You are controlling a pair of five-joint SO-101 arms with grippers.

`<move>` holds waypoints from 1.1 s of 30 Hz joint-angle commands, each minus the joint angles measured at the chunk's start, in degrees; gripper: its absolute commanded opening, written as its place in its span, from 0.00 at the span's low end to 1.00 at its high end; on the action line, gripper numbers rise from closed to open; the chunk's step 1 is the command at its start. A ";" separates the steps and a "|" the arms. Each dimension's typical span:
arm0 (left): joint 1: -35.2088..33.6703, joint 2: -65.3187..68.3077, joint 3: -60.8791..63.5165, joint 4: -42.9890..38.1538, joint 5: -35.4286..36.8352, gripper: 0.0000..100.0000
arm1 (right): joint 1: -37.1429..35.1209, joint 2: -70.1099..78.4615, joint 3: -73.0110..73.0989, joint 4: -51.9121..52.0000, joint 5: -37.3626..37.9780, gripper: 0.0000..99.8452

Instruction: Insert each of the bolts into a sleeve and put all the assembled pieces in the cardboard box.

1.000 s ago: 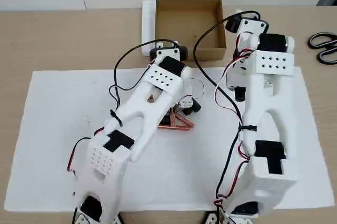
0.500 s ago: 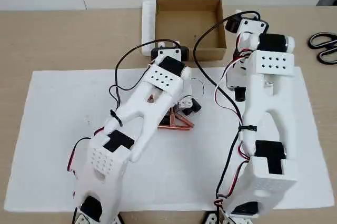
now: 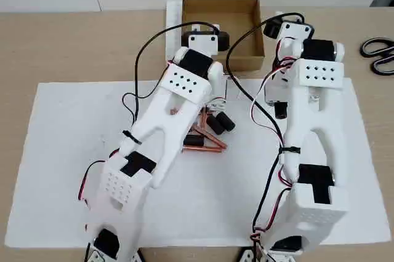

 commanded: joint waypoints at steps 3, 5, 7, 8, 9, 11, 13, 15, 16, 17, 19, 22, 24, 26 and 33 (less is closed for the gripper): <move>-3.52 -13.63 0.92 1.32 -3.52 0.01 | 0.66 -3.21 -0.18 -1.89 0.00 0.01; -3.60 -19.08 5.05 1.32 -5.89 0.01 | 0.57 -3.21 -0.18 -1.98 0.00 0.01; -3.60 -24.09 10.07 1.32 -7.30 0.01 | 0.40 -3.21 -0.18 -1.98 0.00 0.01; -3.78 -26.46 12.44 1.32 -7.56 0.01 | 0.31 -3.21 -0.18 -1.98 0.00 0.01; -4.48 -28.66 14.90 1.32 -7.56 0.01 | 0.31 -3.21 -0.18 -2.07 0.00 0.01; -5.98 -32.44 20.18 1.32 -8.00 0.01 | 0.31 -3.21 -0.18 -2.07 0.00 0.01; -8.26 -35.69 26.07 1.32 -9.76 0.01 | 0.31 -3.21 -0.18 -1.98 0.00 0.01; -10.20 -38.51 33.01 1.32 -12.84 0.01 | 0.31 -3.21 -0.18 -1.89 0.00 0.01; -10.73 -39.82 36.26 1.32 -14.59 0.01 | 0.48 -3.21 -0.18 -1.80 0.00 0.01; -11.16 -41.05 38.99 1.32 -16.09 0.01 | 0.57 -3.21 -0.18 -1.71 0.00 0.01; -11.87 -42.81 43.65 1.32 -17.85 0.01 | 0.66 -3.21 -0.18 -1.54 0.00 0.01; -13.89 -43.43 46.90 1.23 -19.60 0.01 | 0.31 -3.30 -0.18 -1.80 0.00 0.01; -15.82 -42.11 47.52 1.14 -21.89 0.01 | 0.22 -3.30 -0.18 -1.98 -0.09 0.01; -18.29 -39.56 47.52 1.05 -24.70 0.01 | 0.22 -3.21 -0.18 -1.98 -0.09 0.01; -26.37 -23.91 47.52 -10.20 -28.04 0.01 | 0.22 -3.21 -0.18 -1.89 -0.44 0.01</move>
